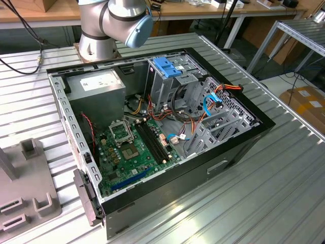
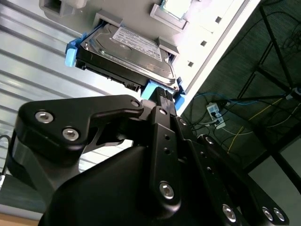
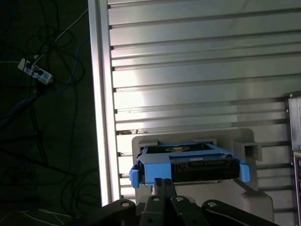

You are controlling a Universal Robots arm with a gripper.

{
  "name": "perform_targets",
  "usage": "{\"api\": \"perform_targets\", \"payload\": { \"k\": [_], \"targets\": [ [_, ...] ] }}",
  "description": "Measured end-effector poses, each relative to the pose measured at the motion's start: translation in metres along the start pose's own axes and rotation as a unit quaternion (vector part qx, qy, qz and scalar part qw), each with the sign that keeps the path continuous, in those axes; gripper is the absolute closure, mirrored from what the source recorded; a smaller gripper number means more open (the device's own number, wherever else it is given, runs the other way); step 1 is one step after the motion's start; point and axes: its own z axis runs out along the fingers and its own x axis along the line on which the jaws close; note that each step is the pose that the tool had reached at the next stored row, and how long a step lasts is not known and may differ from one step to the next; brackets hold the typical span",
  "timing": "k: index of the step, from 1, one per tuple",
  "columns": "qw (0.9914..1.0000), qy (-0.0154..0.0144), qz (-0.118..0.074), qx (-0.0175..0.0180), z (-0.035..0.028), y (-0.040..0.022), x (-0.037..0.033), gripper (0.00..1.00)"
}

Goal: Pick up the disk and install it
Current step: 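Pick up the disk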

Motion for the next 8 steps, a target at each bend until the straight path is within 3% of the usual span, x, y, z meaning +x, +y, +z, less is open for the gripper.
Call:
{"api": "perform_targets", "payload": {
  "k": [8],
  "targets": [
    [0.99999, -0.0001, -0.003, 0.0023, 0.0001, 0.0, 0.0, 0.89]
  ]
}}
